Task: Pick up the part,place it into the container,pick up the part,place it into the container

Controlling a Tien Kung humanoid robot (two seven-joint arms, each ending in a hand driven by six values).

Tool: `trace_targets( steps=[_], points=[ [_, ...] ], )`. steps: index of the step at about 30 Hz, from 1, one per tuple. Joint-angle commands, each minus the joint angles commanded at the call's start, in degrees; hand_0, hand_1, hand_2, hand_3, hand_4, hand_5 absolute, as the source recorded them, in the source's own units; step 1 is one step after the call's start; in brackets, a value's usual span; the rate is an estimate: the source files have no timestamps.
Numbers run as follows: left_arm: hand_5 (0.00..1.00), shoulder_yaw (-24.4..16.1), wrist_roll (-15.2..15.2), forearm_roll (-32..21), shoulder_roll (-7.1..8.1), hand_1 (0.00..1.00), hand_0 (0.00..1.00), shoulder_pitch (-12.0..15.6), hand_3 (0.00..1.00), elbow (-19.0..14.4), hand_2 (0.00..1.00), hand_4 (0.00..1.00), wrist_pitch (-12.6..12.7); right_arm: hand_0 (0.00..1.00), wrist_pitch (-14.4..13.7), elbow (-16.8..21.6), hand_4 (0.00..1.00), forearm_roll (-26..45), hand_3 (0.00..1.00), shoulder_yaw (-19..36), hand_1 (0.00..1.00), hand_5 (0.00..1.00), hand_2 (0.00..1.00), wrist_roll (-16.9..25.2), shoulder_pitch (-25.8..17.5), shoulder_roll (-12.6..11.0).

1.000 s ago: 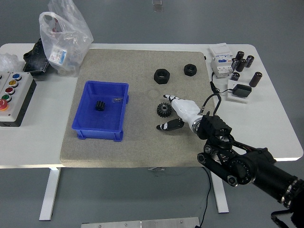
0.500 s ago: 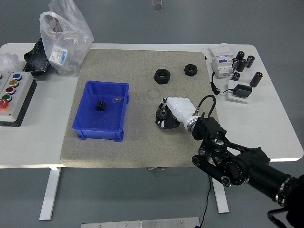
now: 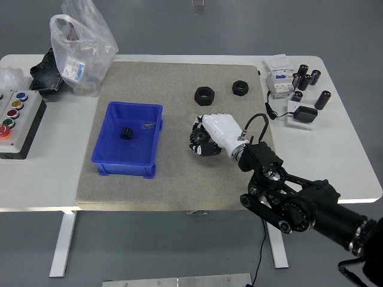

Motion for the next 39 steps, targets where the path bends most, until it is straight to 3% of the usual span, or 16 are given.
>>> trace_targets(
  steps=[10, 19, 24, 25, 29, 30, 35, 36, 39],
  points=[
    [0.200, 0.4, 0.1, -0.4, 0.12, 0.656, 0.668, -0.4, 0.761, 0.0, 0.625, 0.617, 0.0, 0.265, -2.6, 3.6, 0.575, 2.2, 0.465, -9.1, 0.422, 0.077, 0.289, 1.8, 5.7, 4.3],
    [0.205, 0.6, 0.3, -0.5, 0.17, 0.656, 0.668, -0.4, 0.762, 0.0, 0.627, 0.621, 0.1, 0.257, -4.3, 4.7, 0.554, -0.4, 0.469, -11.7, 0.422, 0.068, 0.293, 2.0, 7.1, 4.3],
    [0.205, 0.8, 0.3, -0.6, 0.29, 0.656, 0.668, -0.5, 0.762, 0.0, 0.627, 0.621, 0.1, 0.257, -2.8, 4.5, 0.554, 0.0, 0.469, -13.1, 0.422, 0.068, 0.293, 3.1, 7.5, 4.3],
    [0.209, 0.8, 0.3, -0.6, 0.32, 0.656, 0.668, -0.5, 0.764, 0.0, 0.628, 0.625, 0.1, 0.272, -2.1, 4.4, 0.566, -0.1, 0.567, -13.1, 0.449, 0.074, 0.428, 3.4, 7.6, 4.3],
    [0.209, 1.2, 0.3, -0.9, 0.39, 0.656, 0.668, -0.5, 0.764, 0.0, 0.628, 0.625, 0.1, 0.272, 0.8, 4.4, 0.566, -2.4, 0.567, -12.5, 0.449, 0.074, 0.428, 4.7, 8.4, 4.3],
    [0.212, 1.3, 0.3, -0.9, 0.40, 0.657, 0.668, -0.6, 0.767, 0.0, 0.628, 0.628, 0.1, 0.314, 1.1, 4.3, 0.515, -2.9, 0.666, -12.3, 0.542, 0.102, 0.615, 4.9, 8.6, 4.3],
    [0.212, 1.7, 0.4, -1.3, 0.39, 0.657, 0.668, -0.7, 0.767, 0.0, 0.628, 0.628, 0.1, 0.314, 1.9, 3.4, 0.515, -4.5, 0.666, -12.1, 0.542, 0.102, 0.615, 4.9, 8.8, 4.3],
    [0.213, 1.8, 0.4, -1.4, 0.40, 0.656, 0.668, -0.7, 0.767, 0.0, 0.629, 0.628, 0.1, 0.355, 2.0, 3.3, 0.532, -4.6, 0.690, -12.3, 0.646, 0.115, 0.686, 4.7, 8.8, 4.3],
    [0.213, 2.0, 0.4, -1.6, 0.46, 0.656, 0.668, -0.8, 0.767, 0.0, 0.629, 0.628, 0.1, 0.355, 2.4, 2.9, 0.532, -4.7, 0.690, -12.9, 0.646, 0.115, 0.686, 4.5, 8.7, 4.3]
  ],
)
